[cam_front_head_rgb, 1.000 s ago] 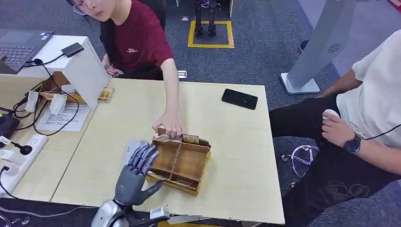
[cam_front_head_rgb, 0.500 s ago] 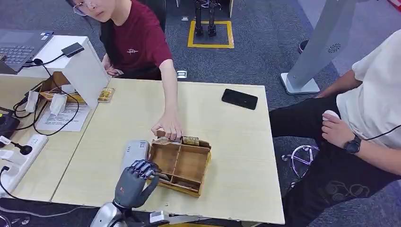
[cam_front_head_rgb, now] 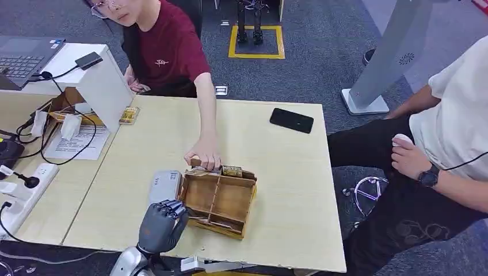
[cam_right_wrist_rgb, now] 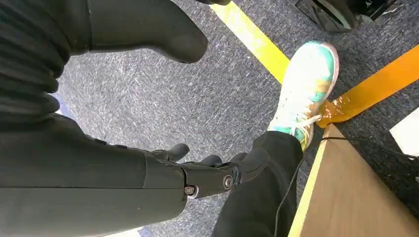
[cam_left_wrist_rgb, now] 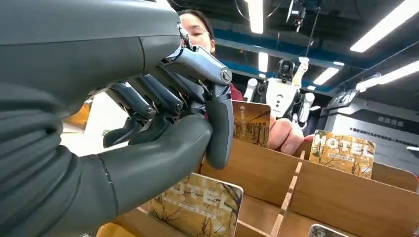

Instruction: Pass the card to the sensor for recognition and then transmit it.

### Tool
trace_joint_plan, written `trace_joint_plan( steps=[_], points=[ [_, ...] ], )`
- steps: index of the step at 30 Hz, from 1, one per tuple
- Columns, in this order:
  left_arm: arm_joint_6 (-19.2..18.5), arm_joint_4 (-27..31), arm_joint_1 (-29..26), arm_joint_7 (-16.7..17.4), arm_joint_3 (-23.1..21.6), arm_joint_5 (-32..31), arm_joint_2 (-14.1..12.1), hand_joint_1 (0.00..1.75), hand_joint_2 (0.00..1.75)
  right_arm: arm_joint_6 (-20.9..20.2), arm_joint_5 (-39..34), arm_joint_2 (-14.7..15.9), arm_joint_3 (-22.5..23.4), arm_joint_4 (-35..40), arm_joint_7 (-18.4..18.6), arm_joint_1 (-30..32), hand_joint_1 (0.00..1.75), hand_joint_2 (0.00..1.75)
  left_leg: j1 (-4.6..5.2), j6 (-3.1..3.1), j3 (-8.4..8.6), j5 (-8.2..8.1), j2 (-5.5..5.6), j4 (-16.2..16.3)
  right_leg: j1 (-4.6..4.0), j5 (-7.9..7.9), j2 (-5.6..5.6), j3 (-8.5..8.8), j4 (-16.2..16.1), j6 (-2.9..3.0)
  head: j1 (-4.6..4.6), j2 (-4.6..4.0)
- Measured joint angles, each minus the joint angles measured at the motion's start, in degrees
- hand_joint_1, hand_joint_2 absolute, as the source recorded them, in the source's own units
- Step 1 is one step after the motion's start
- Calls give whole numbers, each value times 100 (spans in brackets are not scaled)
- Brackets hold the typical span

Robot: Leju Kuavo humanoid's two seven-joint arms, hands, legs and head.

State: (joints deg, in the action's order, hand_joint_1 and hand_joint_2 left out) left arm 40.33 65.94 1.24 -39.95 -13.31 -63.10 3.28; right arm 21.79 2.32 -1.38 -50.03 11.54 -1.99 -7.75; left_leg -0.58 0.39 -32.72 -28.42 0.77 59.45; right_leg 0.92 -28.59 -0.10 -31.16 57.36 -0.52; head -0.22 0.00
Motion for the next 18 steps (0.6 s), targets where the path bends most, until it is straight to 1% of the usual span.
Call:
trace_joint_plan(
  steps=[17, 18],
  points=[
    [0, -37, 2, 0, 0, 17, 0, 159, 175, -2, 4, 0, 81, 0, 2, -1, 0, 175, 0, 0, 9, 1, 0, 0, 0, 0, 0, 10, 0, 0, 0, 0],
    [0, -37, 2, 0, 0, 17, 0, 175, 175, -2, 4, 0, 83, 0, 2, -1, 0, 175, 0, 0, 9, 1, 0, 0, 0, 0, 0, 10, 0, 0, 0, 0]
  ],
)
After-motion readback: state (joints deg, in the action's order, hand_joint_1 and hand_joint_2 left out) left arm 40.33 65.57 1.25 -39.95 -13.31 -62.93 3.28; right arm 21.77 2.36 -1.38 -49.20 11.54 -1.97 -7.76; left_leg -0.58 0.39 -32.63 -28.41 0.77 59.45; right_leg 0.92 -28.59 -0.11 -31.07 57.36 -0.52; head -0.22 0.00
